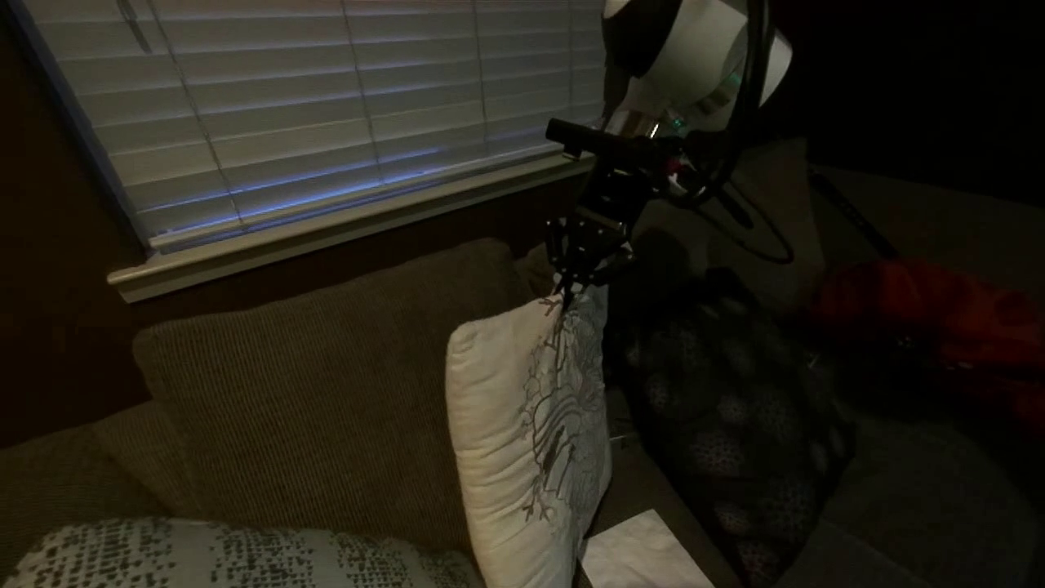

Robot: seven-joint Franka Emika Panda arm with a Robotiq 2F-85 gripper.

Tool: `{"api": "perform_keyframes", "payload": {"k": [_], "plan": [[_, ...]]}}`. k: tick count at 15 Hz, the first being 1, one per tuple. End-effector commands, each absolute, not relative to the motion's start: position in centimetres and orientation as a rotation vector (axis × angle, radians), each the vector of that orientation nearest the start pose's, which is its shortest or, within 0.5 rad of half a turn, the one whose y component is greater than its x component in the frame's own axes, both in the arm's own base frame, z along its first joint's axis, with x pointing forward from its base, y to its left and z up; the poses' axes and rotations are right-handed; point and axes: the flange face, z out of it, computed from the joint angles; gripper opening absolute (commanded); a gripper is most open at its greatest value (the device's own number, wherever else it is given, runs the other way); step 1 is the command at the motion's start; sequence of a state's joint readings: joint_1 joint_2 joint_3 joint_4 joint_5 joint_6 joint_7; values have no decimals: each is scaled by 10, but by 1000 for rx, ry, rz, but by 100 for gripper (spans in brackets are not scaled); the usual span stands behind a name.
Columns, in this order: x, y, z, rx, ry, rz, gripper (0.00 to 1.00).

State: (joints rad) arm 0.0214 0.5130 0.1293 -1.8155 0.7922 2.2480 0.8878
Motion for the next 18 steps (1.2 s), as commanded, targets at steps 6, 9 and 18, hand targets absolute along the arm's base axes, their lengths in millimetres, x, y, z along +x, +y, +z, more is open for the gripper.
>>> {"api": "perform_keyframes", "payload": {"k": [6, 9, 18], "plan": [[652, 134, 262, -1844, 1611, 544, 1], [659, 133, 254, -1827, 1672, 514, 1], [682, 122, 240, -1812, 1826, 468, 1]]}}
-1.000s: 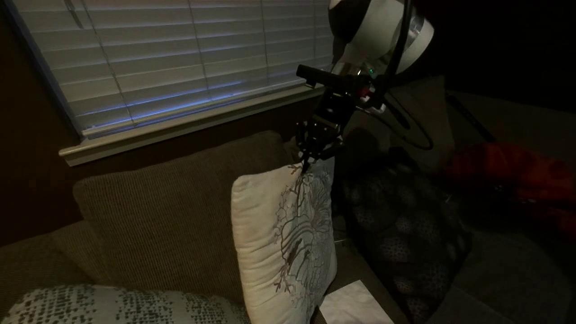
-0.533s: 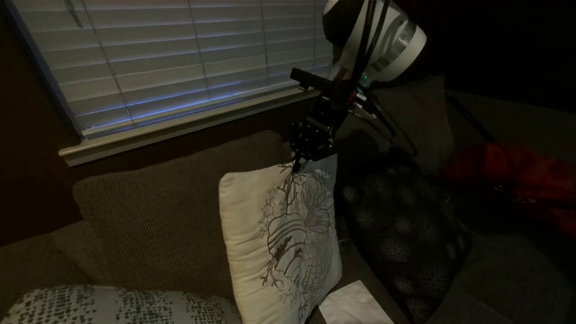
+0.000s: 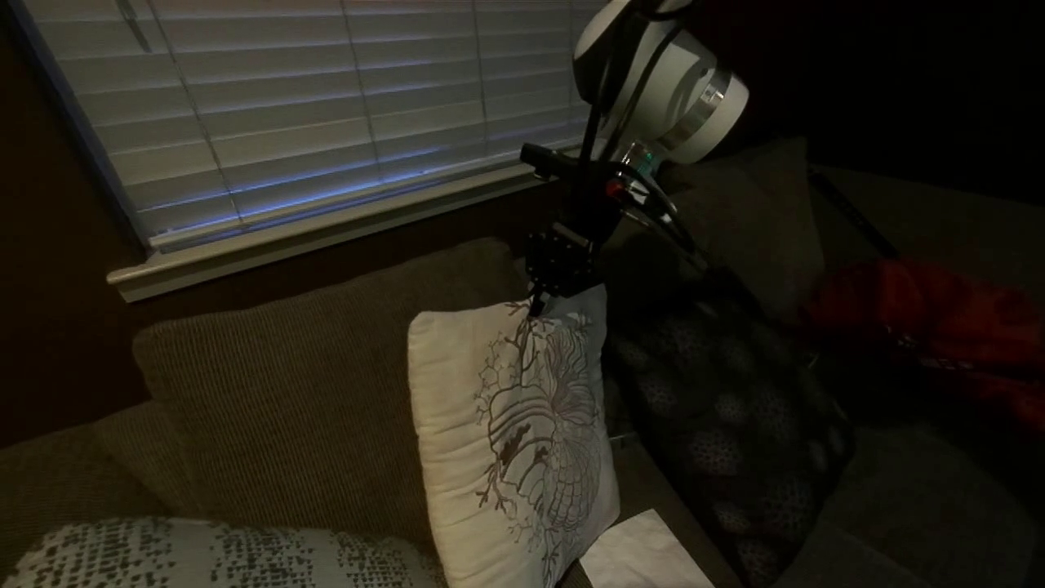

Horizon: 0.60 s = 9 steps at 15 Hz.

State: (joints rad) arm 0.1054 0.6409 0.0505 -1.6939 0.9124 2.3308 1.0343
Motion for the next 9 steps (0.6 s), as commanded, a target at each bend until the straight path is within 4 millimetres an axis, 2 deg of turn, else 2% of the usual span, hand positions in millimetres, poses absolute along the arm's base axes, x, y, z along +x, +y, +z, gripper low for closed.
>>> {"api": "perform_keyframes", "payload": {"k": [1, 9], "plan": [[682, 124, 241, -1819, 1838, 464, 1], [685, 151, 267, -1843, 1961, 432, 1]]}}
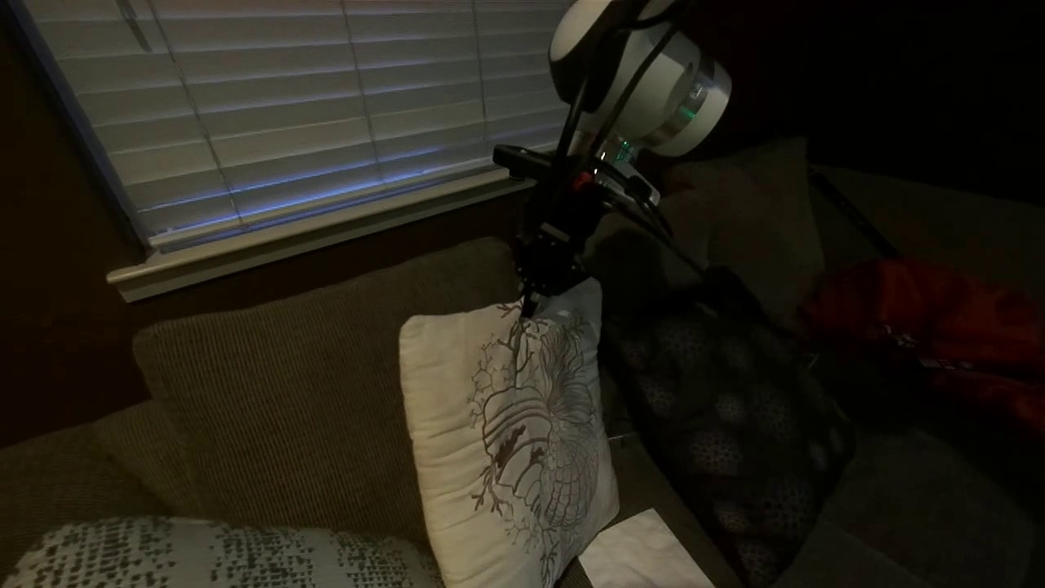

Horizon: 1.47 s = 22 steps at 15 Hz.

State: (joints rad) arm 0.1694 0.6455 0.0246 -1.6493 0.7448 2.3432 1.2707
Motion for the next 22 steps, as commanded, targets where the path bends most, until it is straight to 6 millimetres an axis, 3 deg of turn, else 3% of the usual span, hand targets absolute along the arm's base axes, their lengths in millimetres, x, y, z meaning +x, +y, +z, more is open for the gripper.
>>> {"api": "perform_keyframes", "payload": {"k": [1, 9, 17, 22], "plan": [[687, 154, 269, -1849, 1975, 429, 1], [704, 177, 288, -1873, 2084, 398, 1], [719, 186, 287, -1747, 2170, 433, 1], [728, 186, 267, -1700, 2284, 491, 1]]}}
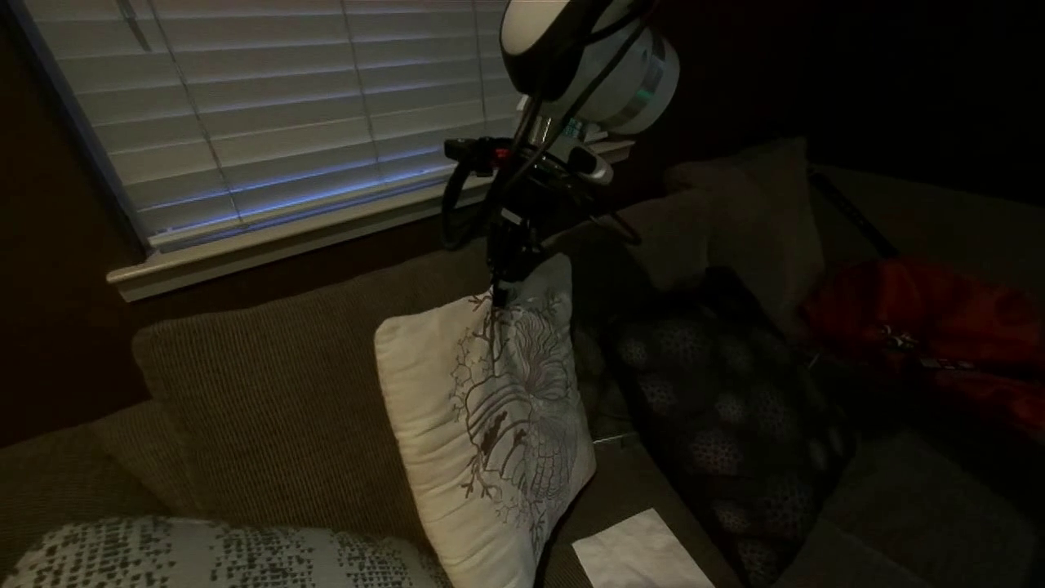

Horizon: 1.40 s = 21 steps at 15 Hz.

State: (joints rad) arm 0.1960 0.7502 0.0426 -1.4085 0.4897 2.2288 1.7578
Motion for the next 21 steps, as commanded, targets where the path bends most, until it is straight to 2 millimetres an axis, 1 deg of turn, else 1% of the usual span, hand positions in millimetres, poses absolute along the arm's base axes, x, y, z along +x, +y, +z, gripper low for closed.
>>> {"api": "perform_keyframes", "payload": {"k": [1, 2, 3, 8, 10, 12, 13, 17, 21], "plan": [[729, 187, 267, -1706, 2276, 508, 28], [730, 188, 269, -1711, 2266, 498, 30], [731, 190, 273, -1713, 2253, 491, 36], [733, 196, 290, -1719, 2206, 472, 70], [726, 195, 293, -1748, 2167, 489, 84], [715, 188, 292, -1805, 2102, 506, 97], [710, 185, 291, -1854, 2064, 515, 100], [678, 155, 276, -2109, 2010, 553, 100], [649, 123, 268, -2364, 1990, 493, 100]]}}
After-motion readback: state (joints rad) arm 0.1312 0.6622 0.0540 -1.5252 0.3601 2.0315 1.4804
